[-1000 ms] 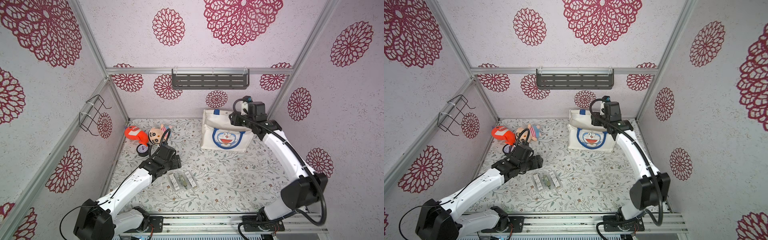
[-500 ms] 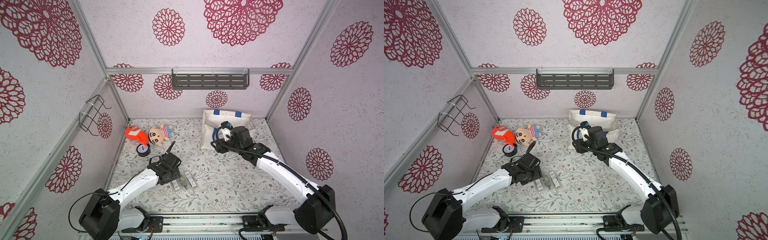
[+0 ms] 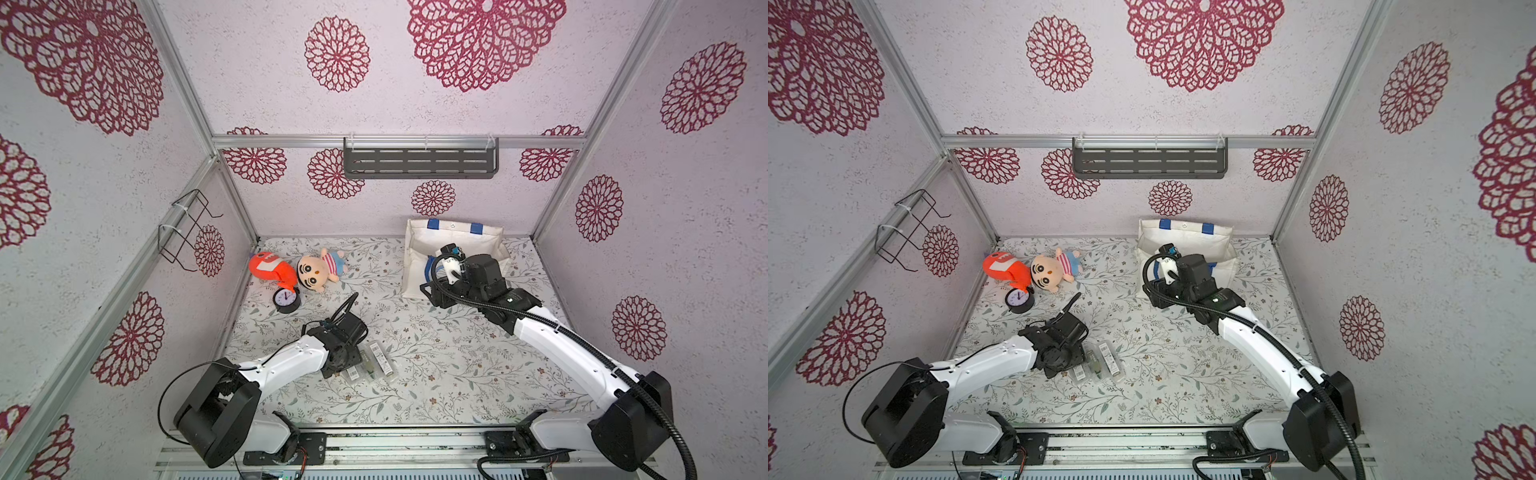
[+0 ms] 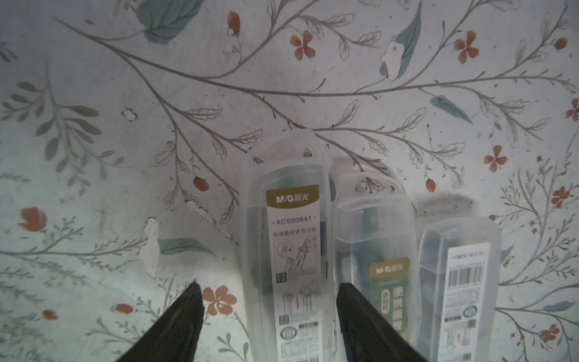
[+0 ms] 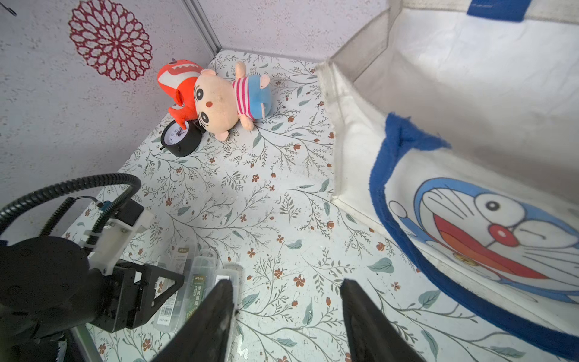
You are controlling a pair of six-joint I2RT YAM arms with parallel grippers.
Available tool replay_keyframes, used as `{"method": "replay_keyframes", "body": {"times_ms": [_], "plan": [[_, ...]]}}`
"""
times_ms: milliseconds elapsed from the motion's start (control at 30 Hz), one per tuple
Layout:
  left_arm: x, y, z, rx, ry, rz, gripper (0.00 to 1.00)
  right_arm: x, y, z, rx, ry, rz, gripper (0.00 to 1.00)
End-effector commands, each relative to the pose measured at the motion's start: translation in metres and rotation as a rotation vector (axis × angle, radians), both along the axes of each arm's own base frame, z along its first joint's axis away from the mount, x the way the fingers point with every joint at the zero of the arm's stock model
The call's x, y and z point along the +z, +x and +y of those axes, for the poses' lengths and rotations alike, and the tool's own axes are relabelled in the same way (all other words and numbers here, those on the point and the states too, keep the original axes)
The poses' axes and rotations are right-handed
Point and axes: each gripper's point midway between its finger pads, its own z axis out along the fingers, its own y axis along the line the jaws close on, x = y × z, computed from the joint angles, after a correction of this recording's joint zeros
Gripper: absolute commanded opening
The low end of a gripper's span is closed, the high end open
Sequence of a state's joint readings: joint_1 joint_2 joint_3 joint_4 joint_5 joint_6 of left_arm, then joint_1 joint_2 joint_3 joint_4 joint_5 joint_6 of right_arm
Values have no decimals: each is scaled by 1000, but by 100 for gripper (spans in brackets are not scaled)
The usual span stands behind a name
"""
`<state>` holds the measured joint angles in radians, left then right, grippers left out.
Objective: Put the compass set into the canvas bag
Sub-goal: Pick up the compass set at the center of the board.
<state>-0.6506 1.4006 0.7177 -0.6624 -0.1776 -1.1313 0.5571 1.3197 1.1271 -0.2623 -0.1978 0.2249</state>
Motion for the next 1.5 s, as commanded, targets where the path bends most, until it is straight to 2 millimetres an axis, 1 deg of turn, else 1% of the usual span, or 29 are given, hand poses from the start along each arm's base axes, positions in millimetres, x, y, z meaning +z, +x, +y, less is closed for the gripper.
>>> {"method": "replay_keyframes", "body": {"times_ms": [0, 133, 367, 433, 633, 767, 867, 1000, 1100, 1200, 1267, 1333, 1467], "plan": [[-7, 0, -2, 13, 7, -2, 72, 23, -3, 3, 27, 29, -63, 59], [-13, -1, -3, 8, 7, 7, 70, 23, -2, 3, 24, 28, -64, 59], [-23, -12, 7, 28, 29, 29, 69, 22, -2, 4, 25, 27, -59, 59], [-26, -13, 8, 28, 24, 26, 66, 21, -1, 4, 28, 28, -58, 59], [-32, -8, 1, 16, 9, 21, 59, 21, -1, 5, 29, 31, -55, 59], [-36, -4, -3, 7, 6, 22, 51, 23, -1, 3, 19, 27, -61, 59], [-34, 0, -6, 2, -4, 7, 46, 22, -1, 3, 19, 28, -58, 59], [-27, 5, -6, -7, -6, -28, 43, 22, -1, 5, 24, 31, -54, 59], [-10, 14, -7, -37, 0, -106, 41, 25, -1, 6, 32, 33, -53, 59], [19, 30, -7, -93, 19, -222, 41, 27, 1, 5, 28, 27, -57, 60], [43, 41, -9, -157, 32, -308, 40, 29, 2, 5, 25, 23, -56, 60], [65, 50, -16, -234, 26, -386, 40, 31, 2, 7, 32, 25, -54, 60], [106, 64, -42, -431, -13, -548, 37, 38, 1, 14, 65, 53, -51, 61]]}}
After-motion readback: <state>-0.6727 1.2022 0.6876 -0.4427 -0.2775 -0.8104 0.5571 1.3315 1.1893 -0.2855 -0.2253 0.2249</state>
